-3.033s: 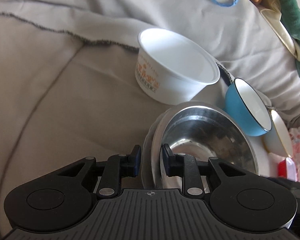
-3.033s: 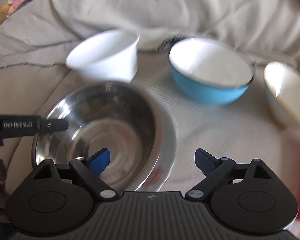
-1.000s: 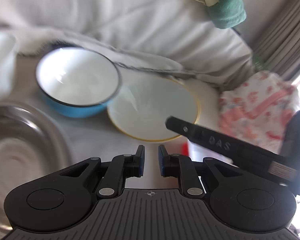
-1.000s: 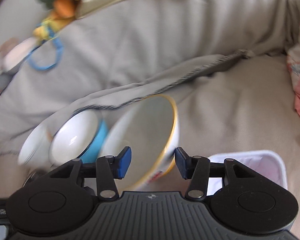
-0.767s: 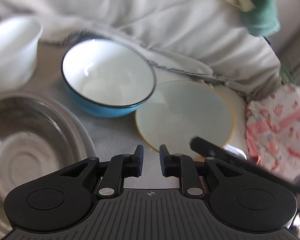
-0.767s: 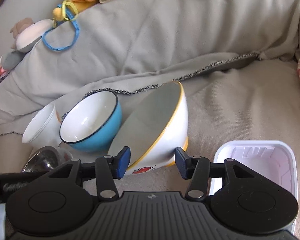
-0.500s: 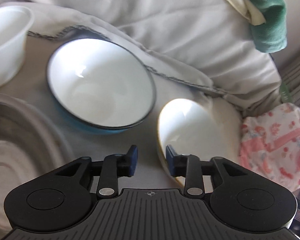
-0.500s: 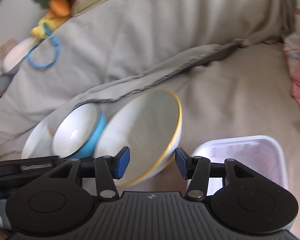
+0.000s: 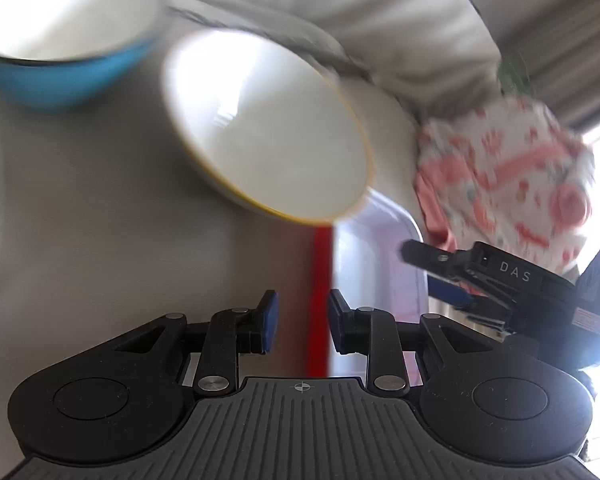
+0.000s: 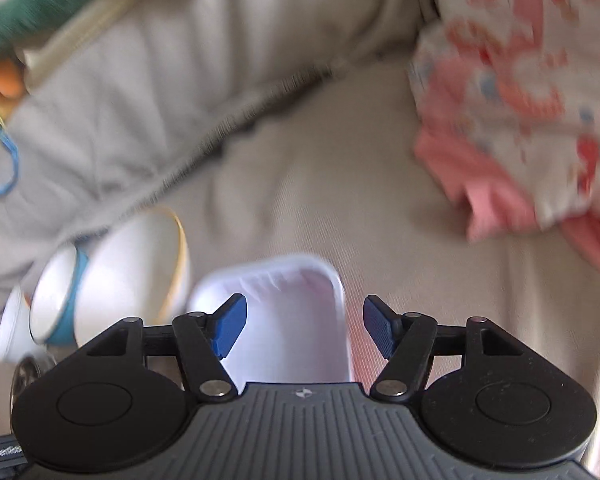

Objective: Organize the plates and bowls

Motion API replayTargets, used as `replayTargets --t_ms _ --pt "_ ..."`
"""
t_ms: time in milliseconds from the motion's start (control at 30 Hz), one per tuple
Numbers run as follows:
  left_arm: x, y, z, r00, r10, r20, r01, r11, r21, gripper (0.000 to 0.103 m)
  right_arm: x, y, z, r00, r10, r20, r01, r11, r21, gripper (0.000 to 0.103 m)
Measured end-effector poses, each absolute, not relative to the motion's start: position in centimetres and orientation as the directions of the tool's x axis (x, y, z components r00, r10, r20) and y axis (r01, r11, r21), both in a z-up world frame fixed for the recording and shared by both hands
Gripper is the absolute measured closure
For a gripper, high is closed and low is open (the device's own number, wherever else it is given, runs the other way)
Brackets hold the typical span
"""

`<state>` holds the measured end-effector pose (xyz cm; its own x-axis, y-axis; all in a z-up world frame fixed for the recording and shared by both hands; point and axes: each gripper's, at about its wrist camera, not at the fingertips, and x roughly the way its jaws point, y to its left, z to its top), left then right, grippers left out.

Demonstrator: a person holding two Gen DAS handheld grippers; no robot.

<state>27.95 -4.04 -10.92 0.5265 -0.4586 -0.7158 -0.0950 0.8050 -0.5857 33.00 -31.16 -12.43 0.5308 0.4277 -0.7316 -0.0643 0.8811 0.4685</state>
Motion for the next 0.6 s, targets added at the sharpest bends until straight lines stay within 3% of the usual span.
replayTargets --t_ms 133,333,433,600 --pt "29.7 -7.0 -11.5 0.487 -0.477 -0.732 -0.056 0.819 -0.571 0.073 33.0 -31.2 -13.7 0.482 0.503 -0.717 -0.072 0.839 0.54 0.038" --pt "31.4 -8.8 -10.3 0.511 -0.457 -0.728 0.007 0.849 -0.528 0.074 33.4 -31.6 -13.0 0.574 0.398 -0.716 -0.046 0.888 0.457 0.036" --pt "30.1 -8.2 -8.7 0.561 -0.37 -0.741 -0.008 0.892 -0.452 0.074 32.8 -31.2 -11.5 0.671 0.281 -0.687 -0.036 0.937 0.349 0.036" --pt "27.7 -4.3 -7.9 0.629 -0.266 -0.731 -0.117 0.897 -0.426 0.074 33.7 -28.5 -8.1 0.701 0.363 -0.614 -0.143 0.915 0.377 0.036"
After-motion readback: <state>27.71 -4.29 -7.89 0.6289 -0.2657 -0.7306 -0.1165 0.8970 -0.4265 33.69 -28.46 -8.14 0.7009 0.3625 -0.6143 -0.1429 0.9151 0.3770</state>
